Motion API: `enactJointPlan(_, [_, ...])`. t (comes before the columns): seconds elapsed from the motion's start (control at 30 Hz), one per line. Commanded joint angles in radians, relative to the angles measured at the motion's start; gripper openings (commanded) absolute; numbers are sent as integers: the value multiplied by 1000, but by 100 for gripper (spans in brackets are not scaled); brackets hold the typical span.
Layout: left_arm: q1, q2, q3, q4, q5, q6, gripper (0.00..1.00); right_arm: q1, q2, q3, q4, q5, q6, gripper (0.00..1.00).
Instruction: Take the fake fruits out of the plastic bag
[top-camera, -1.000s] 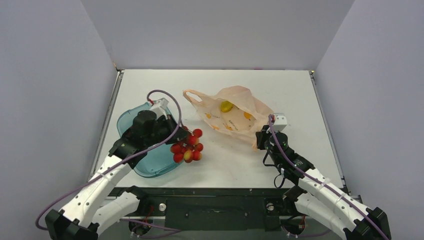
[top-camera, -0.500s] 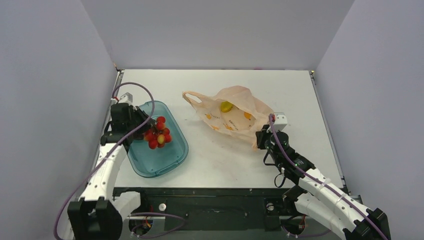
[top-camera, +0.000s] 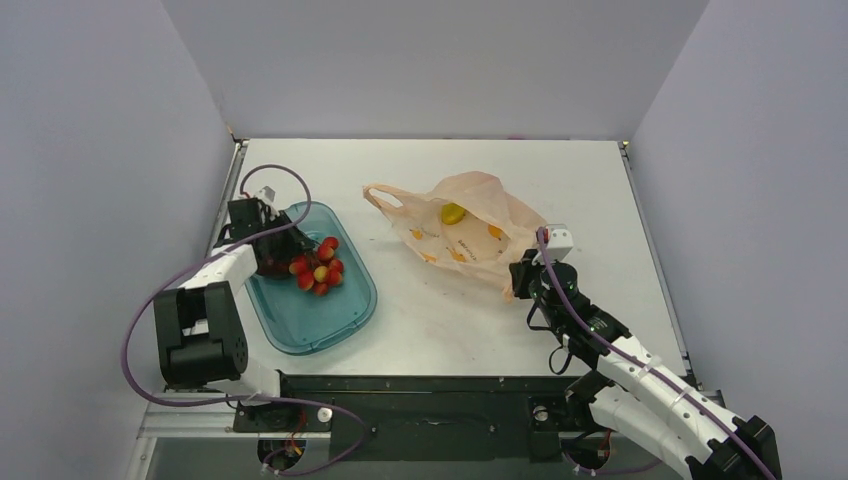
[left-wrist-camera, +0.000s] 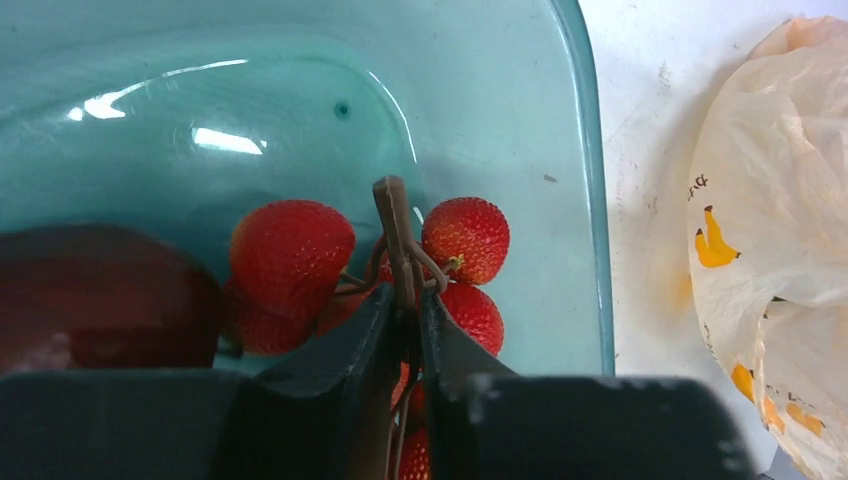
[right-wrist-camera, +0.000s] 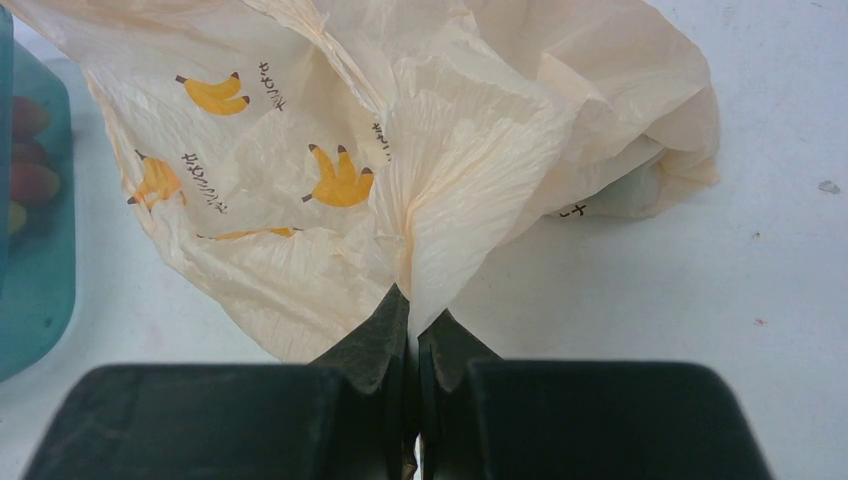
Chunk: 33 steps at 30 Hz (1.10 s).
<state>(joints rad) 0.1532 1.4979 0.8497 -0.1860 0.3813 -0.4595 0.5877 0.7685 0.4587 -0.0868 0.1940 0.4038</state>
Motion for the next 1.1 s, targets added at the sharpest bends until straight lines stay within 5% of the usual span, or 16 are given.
enactJointPlan(0.0, [6, 40, 72, 87, 25, 6, 20, -7, 3, 39, 35, -12, 4, 0])
enactJointPlan(0.1, [6, 84, 125, -5, -39, 18, 37, -8, 2, 40, 34, -17, 8, 0])
enactJointPlan(0.27, [2, 101, 189, -108, -125, 57, 45, -8, 1, 45, 28, -21, 9, 0])
enactJointPlan(0.6, [0, -116, 217, -277, -252, 126, 52, -6, 16, 47, 16, -58, 7, 0])
enactJointPlan(0.83, [-19, -309, 122, -273, -45, 62, 52, 25, 44, 24, 8, -132, 41, 0])
enactJointPlan(0.97, [-150, -426, -6, -123, 104, -82, 52, 95, 59, -70, 39, -124, 112, 0])
enactJointPlan(1.07, [-412, -493, -122, 100, 71, -236, 52, 126, 74, -107, 64, -124, 167, 0])
